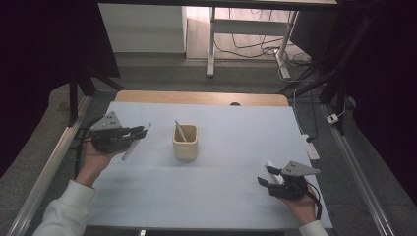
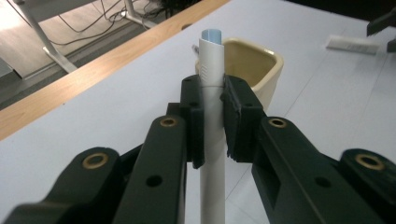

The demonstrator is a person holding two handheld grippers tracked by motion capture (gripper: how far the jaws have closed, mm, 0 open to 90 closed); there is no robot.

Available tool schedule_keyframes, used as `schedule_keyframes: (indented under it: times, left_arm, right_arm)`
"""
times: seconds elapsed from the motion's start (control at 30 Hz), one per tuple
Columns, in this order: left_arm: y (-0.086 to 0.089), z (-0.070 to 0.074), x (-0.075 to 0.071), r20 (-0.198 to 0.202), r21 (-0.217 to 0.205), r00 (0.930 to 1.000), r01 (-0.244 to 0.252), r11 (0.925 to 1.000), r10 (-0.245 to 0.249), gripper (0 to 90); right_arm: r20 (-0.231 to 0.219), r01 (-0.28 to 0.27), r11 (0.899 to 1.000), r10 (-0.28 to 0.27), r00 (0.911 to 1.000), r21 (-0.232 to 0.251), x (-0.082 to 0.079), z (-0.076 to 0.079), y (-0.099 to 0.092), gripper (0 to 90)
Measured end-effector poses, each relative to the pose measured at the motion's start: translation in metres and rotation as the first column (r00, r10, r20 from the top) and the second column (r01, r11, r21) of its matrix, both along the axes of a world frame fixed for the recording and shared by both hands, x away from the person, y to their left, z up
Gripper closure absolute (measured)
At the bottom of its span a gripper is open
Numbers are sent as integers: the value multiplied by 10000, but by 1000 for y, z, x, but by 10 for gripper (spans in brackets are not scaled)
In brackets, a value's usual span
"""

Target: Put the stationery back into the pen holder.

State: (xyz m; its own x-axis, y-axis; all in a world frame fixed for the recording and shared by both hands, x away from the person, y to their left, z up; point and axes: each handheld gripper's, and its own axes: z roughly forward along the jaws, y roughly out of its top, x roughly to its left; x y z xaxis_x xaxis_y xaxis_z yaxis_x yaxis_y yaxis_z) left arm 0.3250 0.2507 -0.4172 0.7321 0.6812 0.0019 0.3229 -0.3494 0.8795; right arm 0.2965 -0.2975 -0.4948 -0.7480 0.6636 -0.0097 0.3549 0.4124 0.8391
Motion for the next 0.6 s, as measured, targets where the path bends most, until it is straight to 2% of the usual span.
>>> schedule_keyframes:
  times: [0.37,0.6]
  left_arm:
    - [-4,7,1,324,-628,9994,-77,9980,98,779]
    - [-5,10,3,313,-1084,9995,15,9941,19,778]
  right_arm:
    - [4,-17,10000,17,10000,7,0,0,0,418]
    - [4,-19,10000,19,10000,4,0,0,0,418]
